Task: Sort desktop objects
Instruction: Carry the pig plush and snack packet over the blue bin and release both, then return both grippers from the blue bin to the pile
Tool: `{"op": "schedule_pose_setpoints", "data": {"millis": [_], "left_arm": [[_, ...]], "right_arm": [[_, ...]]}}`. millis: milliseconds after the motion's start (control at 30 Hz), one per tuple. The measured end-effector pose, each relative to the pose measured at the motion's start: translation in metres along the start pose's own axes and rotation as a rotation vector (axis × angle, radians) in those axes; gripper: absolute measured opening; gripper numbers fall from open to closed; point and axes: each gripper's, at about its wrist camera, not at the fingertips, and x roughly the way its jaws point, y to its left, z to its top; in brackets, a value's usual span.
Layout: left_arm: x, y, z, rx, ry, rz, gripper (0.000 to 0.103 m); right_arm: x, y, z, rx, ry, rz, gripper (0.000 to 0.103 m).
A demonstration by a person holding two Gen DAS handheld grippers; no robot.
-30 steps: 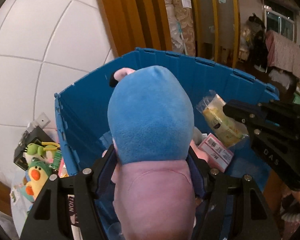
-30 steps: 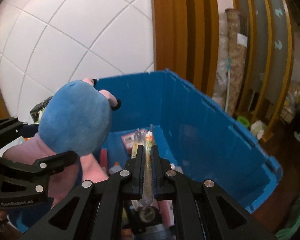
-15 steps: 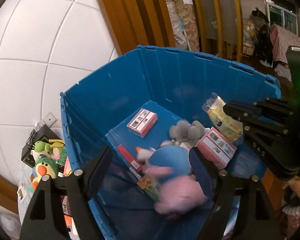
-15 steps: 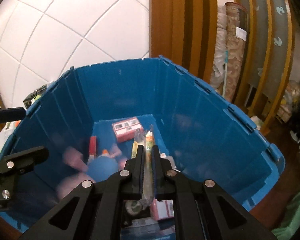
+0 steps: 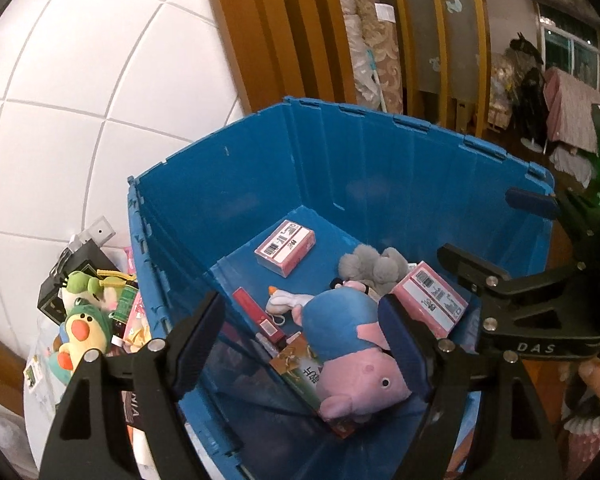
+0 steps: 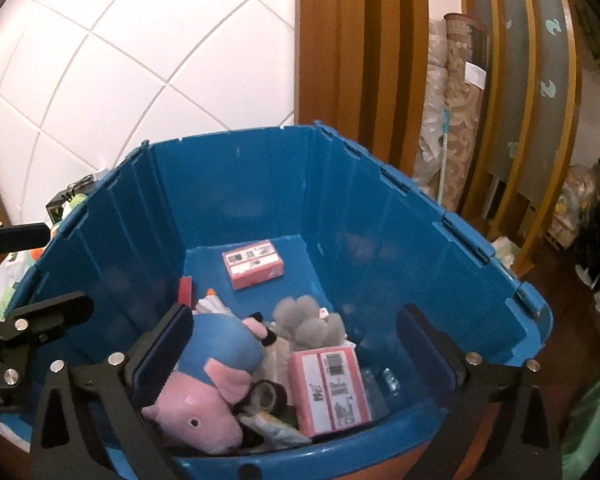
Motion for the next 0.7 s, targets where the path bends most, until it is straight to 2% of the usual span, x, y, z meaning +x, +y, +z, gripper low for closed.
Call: {"op": "schedule_pose_setpoints", "data": {"millis": [233,367,500,700], "left_arm": [[-0.018,0.02,-0.004,-0.061,-0.073,0.038,0.079],[-0.035,0.039,-0.011,-0.114,-0.155,0.082,0.079],[-0.048,0.066,-0.022,-0.169,-0.204,0.099,0.093],[-0.058,0.119,-0.049,-0.242,-0.225,0.12,0.093]], "right_arm": [[-0.014,0.015,0.007,-0.01,-0.02,0.008,0.103],[-0.026,0.03,0.012,-0.021,-0.048,0.026,0.103],[-0.037,0.05,0.018,-0.036,-0.078,0.052,0.103],[-0.045,0.102,0.028,-0.078,-0.105,0.105,0.103]]}}
